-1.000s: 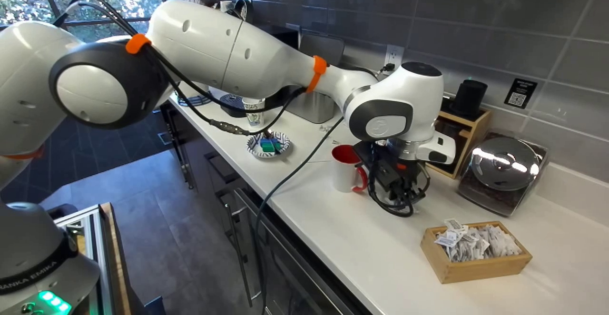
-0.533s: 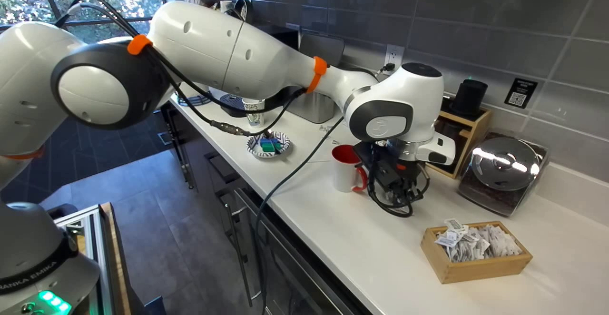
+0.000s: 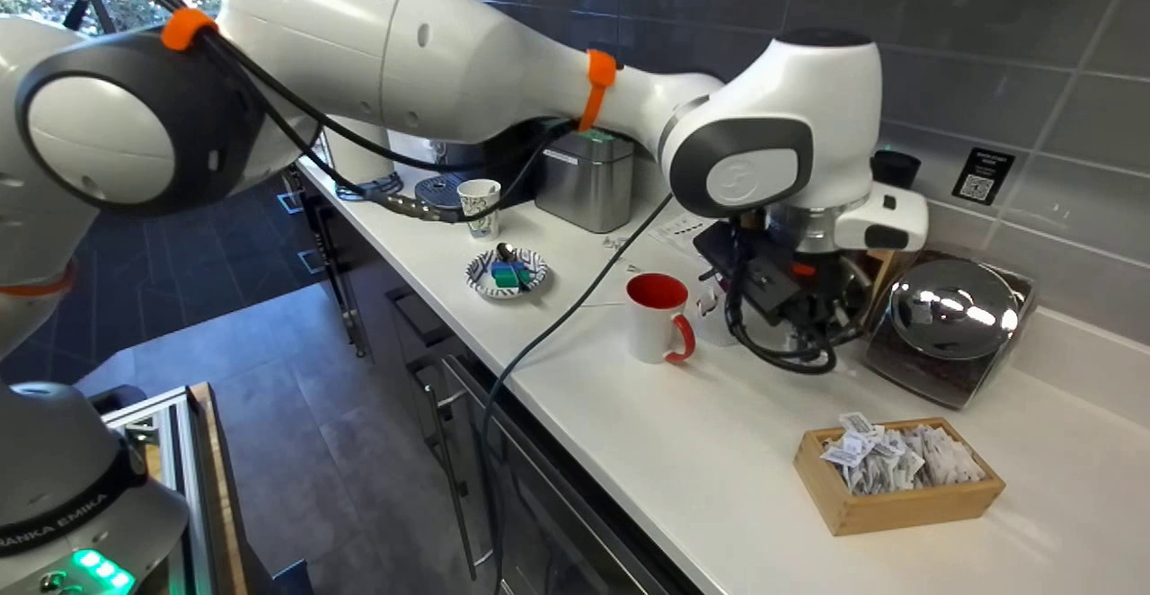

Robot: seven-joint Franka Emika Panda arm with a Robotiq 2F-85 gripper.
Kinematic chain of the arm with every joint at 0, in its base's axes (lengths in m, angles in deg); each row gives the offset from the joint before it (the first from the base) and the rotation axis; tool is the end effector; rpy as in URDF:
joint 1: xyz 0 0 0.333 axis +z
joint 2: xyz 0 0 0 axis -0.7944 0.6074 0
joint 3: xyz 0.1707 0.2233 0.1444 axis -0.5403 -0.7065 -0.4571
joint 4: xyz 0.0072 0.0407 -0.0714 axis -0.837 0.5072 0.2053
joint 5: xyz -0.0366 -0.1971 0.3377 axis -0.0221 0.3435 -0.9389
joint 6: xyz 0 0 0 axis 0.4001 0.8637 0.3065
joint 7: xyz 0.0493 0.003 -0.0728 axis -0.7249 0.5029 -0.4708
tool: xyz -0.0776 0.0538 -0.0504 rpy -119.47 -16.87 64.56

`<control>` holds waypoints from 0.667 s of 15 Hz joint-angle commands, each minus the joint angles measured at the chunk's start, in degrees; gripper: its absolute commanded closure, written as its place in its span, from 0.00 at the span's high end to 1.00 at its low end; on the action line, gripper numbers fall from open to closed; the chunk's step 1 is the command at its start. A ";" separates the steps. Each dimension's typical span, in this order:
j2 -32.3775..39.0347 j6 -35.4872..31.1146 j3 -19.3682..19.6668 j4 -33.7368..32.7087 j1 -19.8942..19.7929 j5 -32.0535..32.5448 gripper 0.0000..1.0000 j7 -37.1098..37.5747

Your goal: Move the sauce packet to the blue and white bowl

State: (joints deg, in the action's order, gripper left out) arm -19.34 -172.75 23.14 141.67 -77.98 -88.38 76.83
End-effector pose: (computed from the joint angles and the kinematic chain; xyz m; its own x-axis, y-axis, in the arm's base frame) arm 0.6665 -0.4083 0.4000 0.8898 -0.3680 0.2698 -0.3925 -0.9188 0.0412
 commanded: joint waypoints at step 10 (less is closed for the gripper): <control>-29.30 2.73 -12.99 25.64 -9.04 -27.64 0.01 -26.85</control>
State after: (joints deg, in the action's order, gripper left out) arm -40.13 -172.12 12.98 156.00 -85.50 -110.06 57.11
